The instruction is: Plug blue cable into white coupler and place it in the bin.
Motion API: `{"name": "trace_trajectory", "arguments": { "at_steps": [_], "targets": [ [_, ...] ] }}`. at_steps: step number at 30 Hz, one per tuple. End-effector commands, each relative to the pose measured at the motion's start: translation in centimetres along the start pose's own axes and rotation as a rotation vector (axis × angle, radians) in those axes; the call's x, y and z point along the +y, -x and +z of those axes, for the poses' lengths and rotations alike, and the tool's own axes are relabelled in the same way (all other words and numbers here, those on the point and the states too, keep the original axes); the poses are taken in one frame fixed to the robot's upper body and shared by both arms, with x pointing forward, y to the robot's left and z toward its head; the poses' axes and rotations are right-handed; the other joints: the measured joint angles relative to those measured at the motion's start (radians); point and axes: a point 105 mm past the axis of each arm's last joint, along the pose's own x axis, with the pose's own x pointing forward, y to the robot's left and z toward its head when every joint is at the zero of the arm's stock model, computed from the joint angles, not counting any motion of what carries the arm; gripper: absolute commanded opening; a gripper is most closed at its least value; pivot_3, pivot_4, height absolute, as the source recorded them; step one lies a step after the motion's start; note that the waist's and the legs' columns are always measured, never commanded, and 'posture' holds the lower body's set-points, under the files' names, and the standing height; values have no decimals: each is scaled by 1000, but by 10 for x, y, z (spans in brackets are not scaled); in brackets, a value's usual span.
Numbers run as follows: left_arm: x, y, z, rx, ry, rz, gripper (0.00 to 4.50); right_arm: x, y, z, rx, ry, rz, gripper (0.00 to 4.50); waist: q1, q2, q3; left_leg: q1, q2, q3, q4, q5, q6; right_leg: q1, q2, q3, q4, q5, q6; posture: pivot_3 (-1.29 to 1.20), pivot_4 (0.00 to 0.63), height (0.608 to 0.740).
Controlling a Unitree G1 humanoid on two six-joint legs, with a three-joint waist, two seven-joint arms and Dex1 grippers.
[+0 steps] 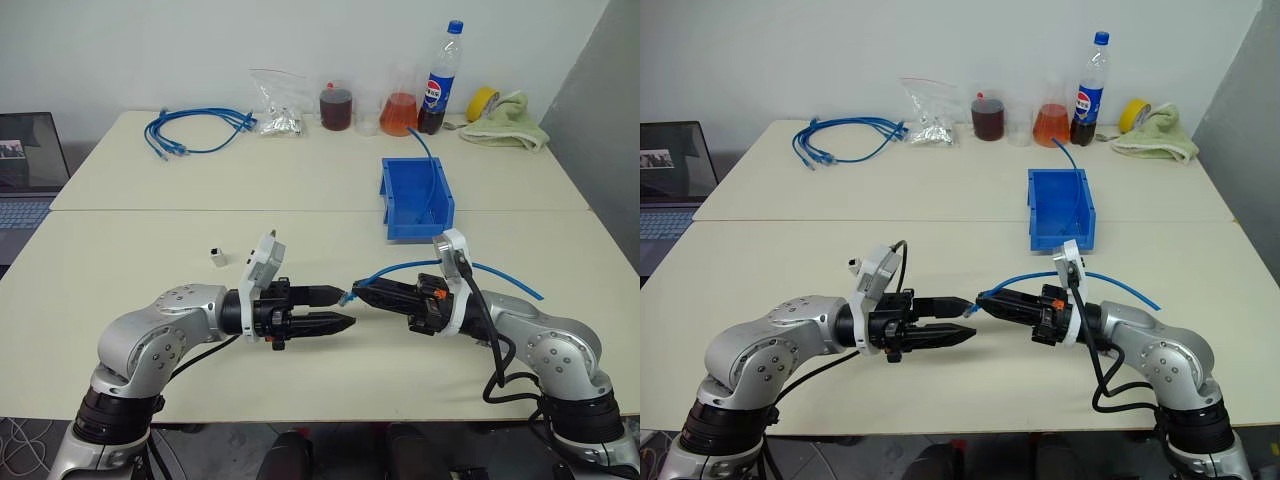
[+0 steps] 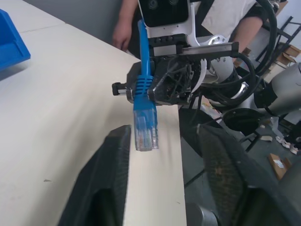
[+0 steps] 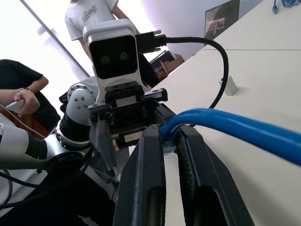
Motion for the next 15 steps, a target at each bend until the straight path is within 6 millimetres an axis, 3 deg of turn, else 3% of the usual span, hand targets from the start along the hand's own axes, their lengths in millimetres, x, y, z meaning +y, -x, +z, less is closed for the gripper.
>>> {"name": "trace_trajectory", "arguments": {
  "at_steps": [1, 5, 7, 15],
  "targets": [
    [-1, 3, 1, 9, -31, -5, 3221, 4, 2, 11, -23, 40, 17, 92, 0, 0, 0, 0, 0, 0, 0, 0, 0, 0, 0, 0, 0, 0, 0, 0, 150, 740],
    [0, 5, 0, 26, -50, 8, 4208, 3, 3, 11, -23, 46, 14, 92, 0, 0, 0, 0, 0, 0, 0, 0, 0, 0, 0, 0, 0, 0, 0, 0, 150, 740],
    [2, 7, 0, 31, -66, 30, 4494, 3, 4, 12, -22, 50, 10, 91, 0, 0, 0, 0, 0, 0, 0, 0, 0, 0, 0, 0, 0, 0, 0, 0, 150, 740],
    [9, 22, -4, 26, -150, 186, 4500, -2, 9, 11, -21, 63, -18, 90, -1, 0, 0, 0, 0, 0, 0, 0, 0, -1, 0, 1, 0, 0, 0, 0, 150, 740]
  ]
}}
